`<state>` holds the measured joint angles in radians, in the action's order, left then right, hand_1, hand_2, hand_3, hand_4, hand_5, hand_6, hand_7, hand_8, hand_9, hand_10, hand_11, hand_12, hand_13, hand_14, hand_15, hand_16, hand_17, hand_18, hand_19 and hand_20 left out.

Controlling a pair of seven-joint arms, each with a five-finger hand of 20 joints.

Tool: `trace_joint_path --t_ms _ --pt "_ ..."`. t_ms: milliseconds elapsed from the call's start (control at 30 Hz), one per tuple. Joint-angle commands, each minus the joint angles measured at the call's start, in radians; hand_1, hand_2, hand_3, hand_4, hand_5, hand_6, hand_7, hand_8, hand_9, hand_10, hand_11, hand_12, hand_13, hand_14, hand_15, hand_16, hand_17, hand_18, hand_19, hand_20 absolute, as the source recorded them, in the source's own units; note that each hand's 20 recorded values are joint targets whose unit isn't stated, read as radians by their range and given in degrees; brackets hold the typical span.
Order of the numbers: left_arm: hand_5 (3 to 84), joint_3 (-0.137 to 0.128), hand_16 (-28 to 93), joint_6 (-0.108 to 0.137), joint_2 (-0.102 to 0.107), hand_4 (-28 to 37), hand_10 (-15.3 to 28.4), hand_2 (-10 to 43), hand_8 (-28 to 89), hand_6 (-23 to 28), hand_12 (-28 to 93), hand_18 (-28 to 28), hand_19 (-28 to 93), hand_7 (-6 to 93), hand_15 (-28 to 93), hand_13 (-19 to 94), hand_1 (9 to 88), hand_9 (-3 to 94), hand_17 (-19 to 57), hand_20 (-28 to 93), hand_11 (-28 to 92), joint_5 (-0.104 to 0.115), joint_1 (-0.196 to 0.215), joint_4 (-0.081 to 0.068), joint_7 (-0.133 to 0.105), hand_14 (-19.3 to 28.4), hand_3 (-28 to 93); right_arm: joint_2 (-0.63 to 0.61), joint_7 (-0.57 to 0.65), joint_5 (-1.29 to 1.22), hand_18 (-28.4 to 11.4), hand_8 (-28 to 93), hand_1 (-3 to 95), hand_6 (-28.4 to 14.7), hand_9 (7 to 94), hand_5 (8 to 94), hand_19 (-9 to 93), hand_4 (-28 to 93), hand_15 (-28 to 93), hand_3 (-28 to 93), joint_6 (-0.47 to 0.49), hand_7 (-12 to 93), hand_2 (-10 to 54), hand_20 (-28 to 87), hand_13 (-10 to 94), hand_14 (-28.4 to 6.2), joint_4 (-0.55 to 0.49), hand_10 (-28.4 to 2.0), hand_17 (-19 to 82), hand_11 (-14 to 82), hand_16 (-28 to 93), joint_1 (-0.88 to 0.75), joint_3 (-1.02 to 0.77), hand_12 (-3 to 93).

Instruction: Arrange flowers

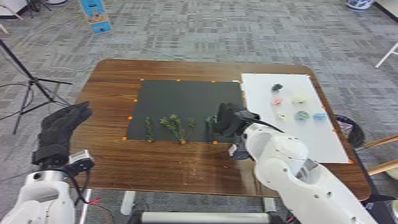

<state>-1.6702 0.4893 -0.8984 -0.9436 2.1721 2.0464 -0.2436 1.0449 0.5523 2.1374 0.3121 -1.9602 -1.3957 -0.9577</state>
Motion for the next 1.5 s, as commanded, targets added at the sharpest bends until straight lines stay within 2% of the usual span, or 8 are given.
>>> trace_joint_path --t_ms 33,267,667,967,1333,1433,1500 --pt "50.2 -0.001 -1 -0.012 -0.006 -22.4 12.5 10.3 -9 3.2 12 9.5 11 18.8 13 42 32.0 50.5 12.8 21 23 -0.004 -0.006 0.005 0.010 14.1 72 0.019 0.015 -0.013 -22.0 28 43.8 1.1 93.7 87.2 93 3 65 65 0.020 31 -7.9 71 93 -5.4 0.020 -7.7 62 53.7 42 0.003 0.001 20.6" --pt "50.1 0.005 -1 -0.019 -0.012 -22.0 12.5 9.1 -9 3.3 12 9.8 11 18.7 13 42 31.2 50.5 12.3 20 23 -0.006 -0.004 0.006 0.010 14.2 72 0.045 0.009 -0.014 -22.2 27 43.8 1.1 93.7 87.7 93 2 65 66 0.003 30 -7.4 70 94 -5.5 0.049 -8.0 62 53.4 42 0.006 0.018 20.1" --pt "50.1 0.032 -1 -0.037 -0.018 -22.0 12.5 8.7 -9 3.3 12 9.9 11 18.6 13 42 30.8 50.4 11.9 20 23 -0.004 -0.023 -0.006 0.010 14.3 73 0.097 -0.022 0.068 -22.2 27 44.8 0.8 93.7 87.7 93 0 64 66 -0.038 29 -6.9 70 94 -5.5 0.143 -7.9 62 53.1 42 0.036 0.053 19.9" --pt "50.2 0.030 -1 -0.037 -0.021 -22.1 12.5 8.5 -9 3.4 12 9.9 12 18.4 13 42 30.8 50.6 11.8 20 23 -0.003 -0.021 -0.004 0.017 14.3 73 0.106 -0.022 0.082 -22.0 27 45.0 0.7 93.7 87.6 93 0 64 66 -0.041 29 -6.9 70 94 -5.3 0.170 -8.0 62 52.7 42 0.033 0.044 20.1" --pt "49.9 0.031 -1 -0.061 -0.023 -22.1 12.7 6.9 -9 3.3 12 10.0 11 18.3 13 42 30.7 50.6 11.5 19 23 -0.007 -0.022 -0.006 0.027 14.5 73 0.105 -0.016 0.084 -21.9 25 42.0 0.7 93.7 87.0 93 -1 64 66 -0.021 29 -6.5 70 93 -5.2 0.176 -7.8 61 51.9 42 0.028 0.029 20.6" --pt "49.8 0.030 -1 -0.069 -0.023 -21.9 12.6 6.4 -9 3.4 12 10.0 11 18.3 13 42 30.6 50.5 11.4 19 23 -0.009 -0.020 -0.005 0.031 14.5 72 0.107 -0.019 0.086 -21.9 22 39.1 0.7 93.7 86.8 93 -1 64 66 -0.015 30 -6.8 69 93 -5.3 0.176 -7.8 61 51.5 43 0.025 0.026 21.0" --pt "49.8 0.027 -1 -0.074 -0.023 -21.8 12.6 5.9 -9 3.4 12 10.1 11 18.2 13 42 30.6 50.5 11.2 19 23 -0.012 -0.017 -0.003 0.035 14.5 72 0.109 -0.015 0.079 -22.0 16 37.3 0.6 93.7 86.6 93 -1 64 66 -0.006 31 -6.4 69 93 -5.5 0.173 -7.8 61 51.5 43 0.021 0.022 21.1"
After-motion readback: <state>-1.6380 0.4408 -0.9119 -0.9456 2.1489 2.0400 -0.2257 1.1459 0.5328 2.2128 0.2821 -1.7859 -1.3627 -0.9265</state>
